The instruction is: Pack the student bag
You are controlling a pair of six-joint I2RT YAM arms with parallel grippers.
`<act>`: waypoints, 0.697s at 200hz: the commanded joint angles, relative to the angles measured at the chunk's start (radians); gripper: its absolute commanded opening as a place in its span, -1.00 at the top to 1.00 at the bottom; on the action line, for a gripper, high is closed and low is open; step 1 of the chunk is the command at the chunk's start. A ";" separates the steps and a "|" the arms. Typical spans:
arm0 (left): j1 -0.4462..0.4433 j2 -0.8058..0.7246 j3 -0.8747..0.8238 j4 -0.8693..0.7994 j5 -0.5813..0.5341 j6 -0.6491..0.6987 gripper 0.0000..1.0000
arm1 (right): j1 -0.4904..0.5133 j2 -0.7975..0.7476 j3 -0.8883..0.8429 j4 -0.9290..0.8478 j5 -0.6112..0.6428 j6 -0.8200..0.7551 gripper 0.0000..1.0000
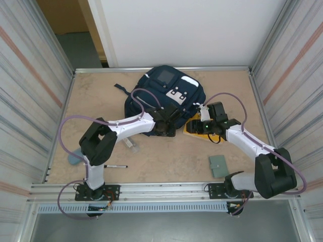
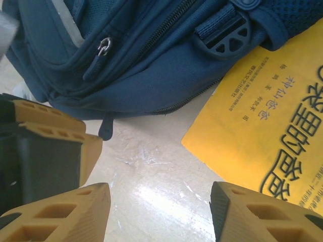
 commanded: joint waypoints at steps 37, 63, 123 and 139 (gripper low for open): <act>0.001 0.101 0.088 -0.002 -0.050 -0.058 0.21 | -0.004 -0.054 0.016 -0.035 0.021 -0.028 -0.08; 0.003 0.117 0.097 -0.009 -0.103 -0.054 0.44 | -0.005 -0.072 0.020 -0.043 0.017 -0.036 -0.06; 0.001 0.027 0.058 0.016 -0.101 0.021 1.00 | -0.004 -0.080 0.006 -0.065 -0.002 0.003 -0.06; -0.002 -0.017 0.039 0.048 -0.065 0.070 1.00 | -0.003 -0.056 0.011 -0.071 0.001 0.082 -0.09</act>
